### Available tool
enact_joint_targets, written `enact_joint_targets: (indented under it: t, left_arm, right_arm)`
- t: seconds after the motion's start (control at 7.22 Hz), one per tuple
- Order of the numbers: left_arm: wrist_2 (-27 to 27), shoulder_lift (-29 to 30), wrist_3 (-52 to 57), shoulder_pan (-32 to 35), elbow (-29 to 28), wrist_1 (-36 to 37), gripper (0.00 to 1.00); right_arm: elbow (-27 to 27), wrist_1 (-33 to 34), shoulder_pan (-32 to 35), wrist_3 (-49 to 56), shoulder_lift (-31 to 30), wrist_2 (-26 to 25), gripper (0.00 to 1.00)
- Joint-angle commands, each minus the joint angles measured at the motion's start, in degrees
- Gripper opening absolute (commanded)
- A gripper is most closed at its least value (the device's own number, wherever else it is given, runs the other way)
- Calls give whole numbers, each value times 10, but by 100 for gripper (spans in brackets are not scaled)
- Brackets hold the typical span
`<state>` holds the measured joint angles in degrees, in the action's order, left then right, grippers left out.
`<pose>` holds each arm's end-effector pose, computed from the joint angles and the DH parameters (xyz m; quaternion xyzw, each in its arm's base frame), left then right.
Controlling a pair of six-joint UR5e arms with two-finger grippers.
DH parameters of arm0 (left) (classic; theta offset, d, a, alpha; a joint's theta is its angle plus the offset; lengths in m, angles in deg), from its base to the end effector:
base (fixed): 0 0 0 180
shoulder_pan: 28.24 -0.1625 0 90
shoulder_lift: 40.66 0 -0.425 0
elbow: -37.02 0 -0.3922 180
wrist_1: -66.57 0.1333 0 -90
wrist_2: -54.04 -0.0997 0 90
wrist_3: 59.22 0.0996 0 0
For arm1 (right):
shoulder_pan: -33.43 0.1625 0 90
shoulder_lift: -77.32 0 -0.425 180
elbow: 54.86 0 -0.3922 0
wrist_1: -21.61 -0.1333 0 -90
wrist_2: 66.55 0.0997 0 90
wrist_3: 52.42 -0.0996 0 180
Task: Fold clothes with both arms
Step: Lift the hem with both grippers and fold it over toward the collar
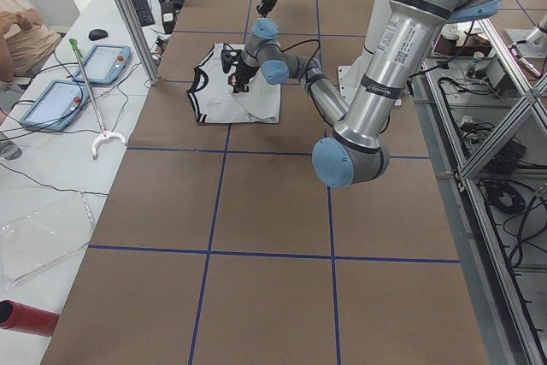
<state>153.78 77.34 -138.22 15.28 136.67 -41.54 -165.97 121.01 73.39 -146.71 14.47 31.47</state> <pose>0.3892 -0.5302 0.2710 0.1467 0.4486 -0.2085 0.8566 -0.3790 -0.4734 0.2623 0.0389 -0.3361 0.3328 0.8802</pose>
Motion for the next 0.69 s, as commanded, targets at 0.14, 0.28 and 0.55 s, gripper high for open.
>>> enact_joint_targets:
  t: [0.14,0.28,0.55]
  left_arm:
    - [-2,55,42,48,-126,-72,0]
    - [-3,77,41,48,-166,-89,0]
    - [-5,90,41,48,-249,-184,0]
  right_arm:
    - [193,-114,55,49,80,0,0]
    - [240,-153,56,52,91,0,0]
    - [293,-163,57,53,119,-1,0]
